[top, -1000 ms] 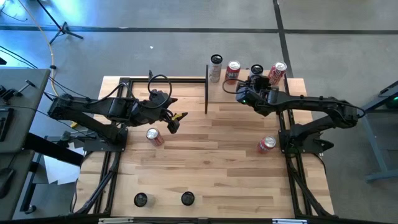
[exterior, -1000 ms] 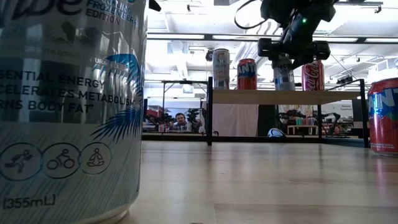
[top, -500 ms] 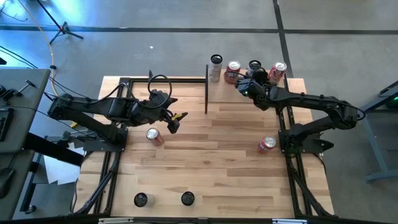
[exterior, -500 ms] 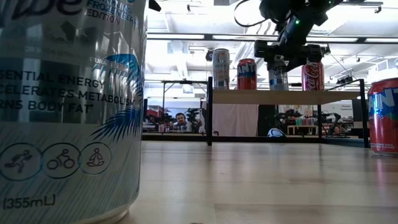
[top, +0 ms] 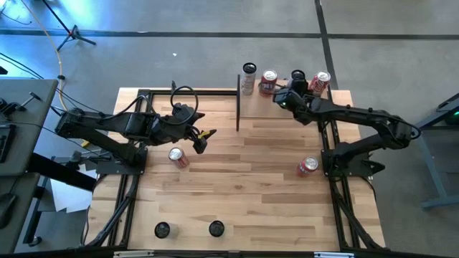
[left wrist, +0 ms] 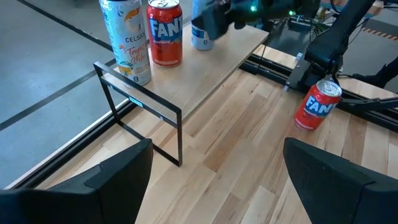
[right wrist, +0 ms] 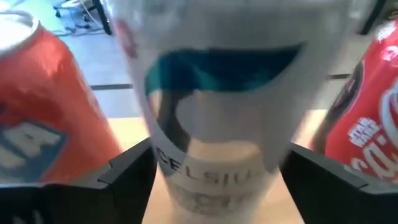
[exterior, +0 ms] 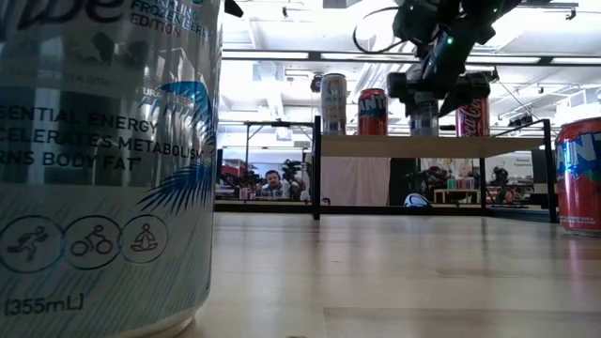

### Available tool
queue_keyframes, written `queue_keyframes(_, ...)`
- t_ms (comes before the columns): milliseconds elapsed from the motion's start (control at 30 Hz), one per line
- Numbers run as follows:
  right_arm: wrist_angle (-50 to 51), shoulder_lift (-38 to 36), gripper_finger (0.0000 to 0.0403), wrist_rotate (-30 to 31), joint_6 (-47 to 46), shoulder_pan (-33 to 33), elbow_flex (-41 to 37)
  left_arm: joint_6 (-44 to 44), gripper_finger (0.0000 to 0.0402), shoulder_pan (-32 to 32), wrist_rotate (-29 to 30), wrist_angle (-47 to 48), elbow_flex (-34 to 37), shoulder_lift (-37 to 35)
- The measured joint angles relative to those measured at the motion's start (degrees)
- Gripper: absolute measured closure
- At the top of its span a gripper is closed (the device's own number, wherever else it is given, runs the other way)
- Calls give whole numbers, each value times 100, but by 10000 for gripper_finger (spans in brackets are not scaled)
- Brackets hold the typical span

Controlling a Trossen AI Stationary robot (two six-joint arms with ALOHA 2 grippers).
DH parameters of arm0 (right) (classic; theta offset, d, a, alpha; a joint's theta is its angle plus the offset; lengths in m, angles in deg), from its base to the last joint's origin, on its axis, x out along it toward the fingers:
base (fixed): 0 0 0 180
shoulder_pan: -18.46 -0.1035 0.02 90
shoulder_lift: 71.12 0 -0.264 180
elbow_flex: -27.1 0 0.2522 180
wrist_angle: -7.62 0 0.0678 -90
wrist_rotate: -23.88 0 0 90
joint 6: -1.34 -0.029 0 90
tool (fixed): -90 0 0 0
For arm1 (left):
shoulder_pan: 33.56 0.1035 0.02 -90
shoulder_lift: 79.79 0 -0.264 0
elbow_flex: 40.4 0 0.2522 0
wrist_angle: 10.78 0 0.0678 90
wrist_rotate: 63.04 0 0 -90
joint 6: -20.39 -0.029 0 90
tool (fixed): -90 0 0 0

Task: Place canned beverage on shelf
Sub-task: Put the right the white blue soda can on the shelf

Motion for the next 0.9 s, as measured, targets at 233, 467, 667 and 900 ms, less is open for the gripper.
queue_keyframes(233, -64, -24, 107, -241, -36, 181, 18, 0, 64, 1, 1, 1, 0, 0)
queue_keyframes(467, -71, -24, 132, -266, -30, 179, 19, 0, 64, 1, 1, -1, 0, 0)
queue_keyframes(667, -82, -31, 132, -332, 95, 177, 27, 0, 64, 2, 2, 1, 0, 0)
queue_keyframes(900, -70, -36, 127, -397, 210, 174, 31, 0, 64, 1, 2, 0, -1, 0)
